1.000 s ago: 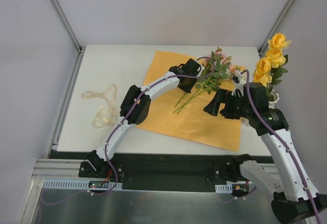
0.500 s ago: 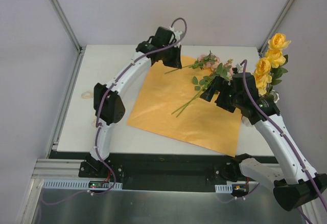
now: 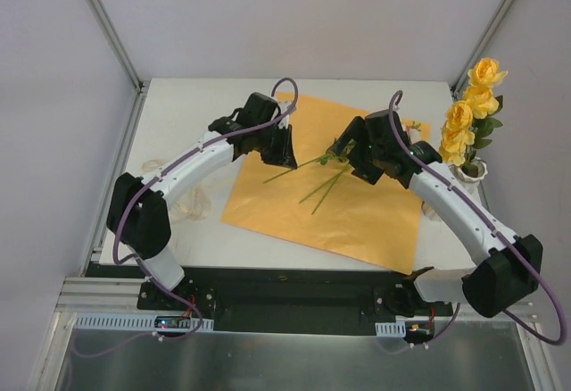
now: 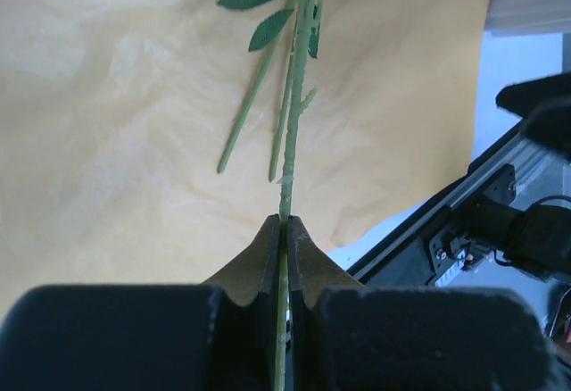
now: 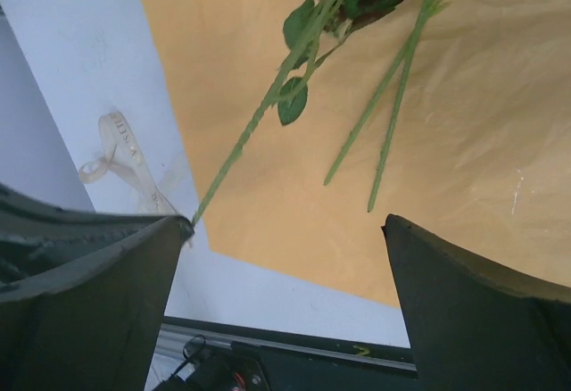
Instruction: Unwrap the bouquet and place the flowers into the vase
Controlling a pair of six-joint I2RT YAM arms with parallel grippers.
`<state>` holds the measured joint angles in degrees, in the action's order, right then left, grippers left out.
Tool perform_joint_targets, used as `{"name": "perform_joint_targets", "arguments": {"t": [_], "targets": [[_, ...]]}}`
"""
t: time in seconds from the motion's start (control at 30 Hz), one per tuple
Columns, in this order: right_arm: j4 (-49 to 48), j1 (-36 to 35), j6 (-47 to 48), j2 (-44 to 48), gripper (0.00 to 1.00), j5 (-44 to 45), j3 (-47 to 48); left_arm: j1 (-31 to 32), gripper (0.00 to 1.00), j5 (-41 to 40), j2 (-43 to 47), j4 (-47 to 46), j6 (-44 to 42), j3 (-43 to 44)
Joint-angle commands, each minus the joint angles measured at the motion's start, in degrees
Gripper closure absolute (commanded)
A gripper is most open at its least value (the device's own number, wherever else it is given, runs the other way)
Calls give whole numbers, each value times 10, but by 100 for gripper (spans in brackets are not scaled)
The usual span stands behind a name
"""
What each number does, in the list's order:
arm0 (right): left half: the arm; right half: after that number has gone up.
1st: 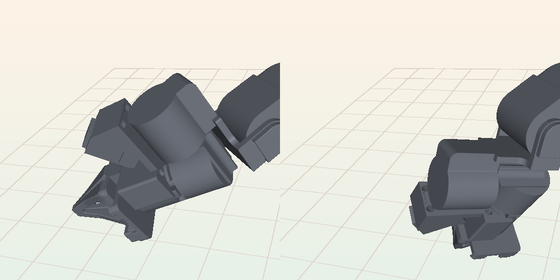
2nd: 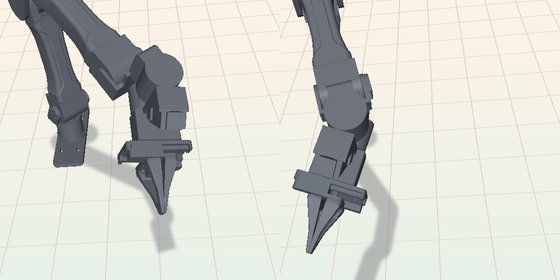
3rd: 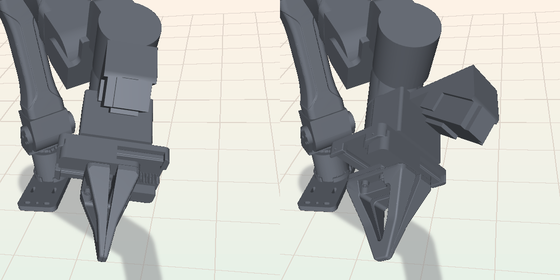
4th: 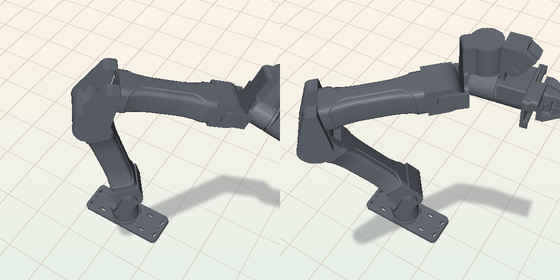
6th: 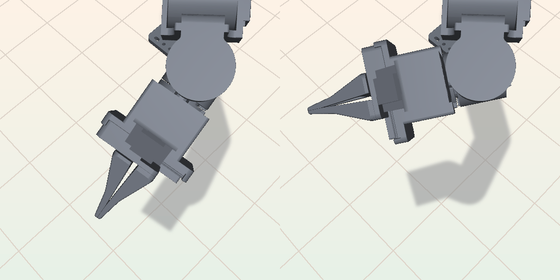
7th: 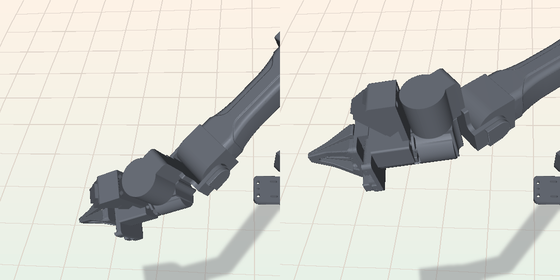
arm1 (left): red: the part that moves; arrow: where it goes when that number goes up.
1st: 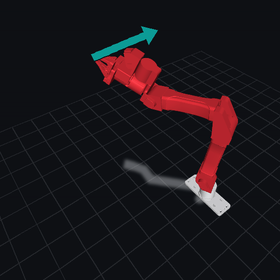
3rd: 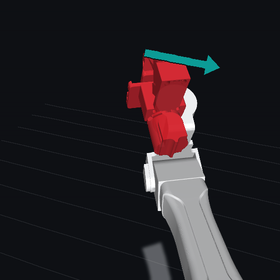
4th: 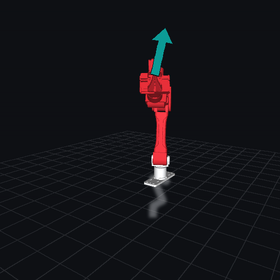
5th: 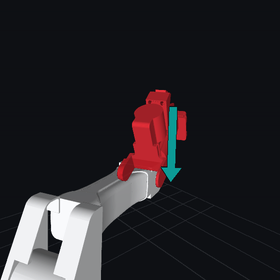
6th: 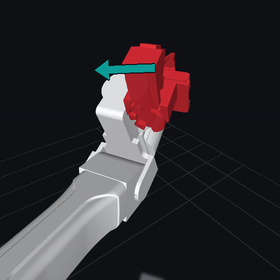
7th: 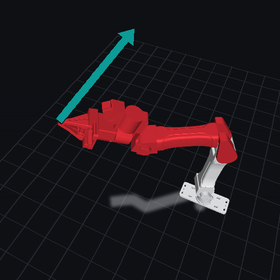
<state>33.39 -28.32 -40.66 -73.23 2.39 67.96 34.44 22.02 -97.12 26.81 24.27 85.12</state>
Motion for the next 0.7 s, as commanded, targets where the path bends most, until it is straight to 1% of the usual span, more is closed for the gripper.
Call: {"name": "perform_joint_targets", "arguments": {"t": [0.0, 0.1, 0.13, 0.2, 0.27, 0.4, 0.5, 0.63, 0.67], "targets": [[-24, -5, -116, -51, 0, 30, -3, -2, 100, 3, 76, -83, 47, -96], [-38, -12, -153, -98, 1, -3, -4, -2, 100, 10, 107, -115, 55, -160], [-57, -16, -165, -108, 2, -5, -3, -2, 100, 12, 113, -119, 54, -168], [-74, -24, -170, -135, 9, -5, 2, -2, 100, 12, 118, -120, 54, -189], [-81, -28, -178, -158, 14, -3, 11, -2, 100, 3, 129, -128, 60, -203], [-90, -30, -193, -185, 16, 0, 10, -2, 100, -15, 147, -133, 49, -225], [-86, -29, -187, -212, 19, 0, 25, -2, 100, -8, 156, -135, 39, -227], [-97, -29, -179, -248, 34, -16, 39, -2, 100, -3, 155, -137, 39, -230], [-104, -28, -178, -257, 41, -17, 38, -2, 100, -1, 154, -138, 39, -231]]}}
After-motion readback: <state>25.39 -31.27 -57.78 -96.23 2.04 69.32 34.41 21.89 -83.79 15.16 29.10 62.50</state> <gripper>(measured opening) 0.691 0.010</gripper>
